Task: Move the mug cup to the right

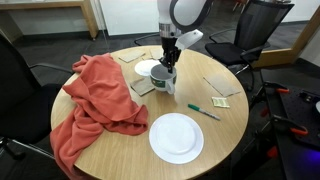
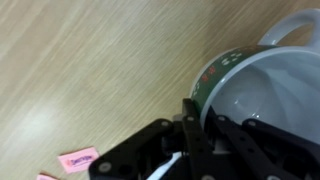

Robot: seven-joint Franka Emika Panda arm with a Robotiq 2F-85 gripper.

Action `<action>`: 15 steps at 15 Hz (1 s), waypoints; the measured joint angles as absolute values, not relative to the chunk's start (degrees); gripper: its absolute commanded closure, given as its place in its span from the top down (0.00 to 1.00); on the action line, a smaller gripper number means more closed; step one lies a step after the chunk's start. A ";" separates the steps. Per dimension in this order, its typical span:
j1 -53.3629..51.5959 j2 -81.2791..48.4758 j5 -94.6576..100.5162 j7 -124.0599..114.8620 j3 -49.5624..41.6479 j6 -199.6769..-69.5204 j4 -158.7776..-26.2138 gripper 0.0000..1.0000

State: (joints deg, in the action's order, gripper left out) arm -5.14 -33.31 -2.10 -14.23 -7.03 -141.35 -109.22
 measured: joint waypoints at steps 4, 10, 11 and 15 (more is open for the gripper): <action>-1.37 -29.82 -2.10 -13.94 -8.97 -140.36 -110.95 0.03; 5.76 -27.27 -2.10 -11.66 -10.63 -138.04 -111.00 0.03; 6.81 -27.26 -2.10 -11.20 -10.73 -137.85 -110.90 0.03; 9.39 -27.30 -2.10 -10.34 -10.90 -137.23 -110.66 0.03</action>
State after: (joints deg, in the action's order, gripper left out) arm 9.39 -27.30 -2.10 -10.34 -10.90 -137.23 -110.66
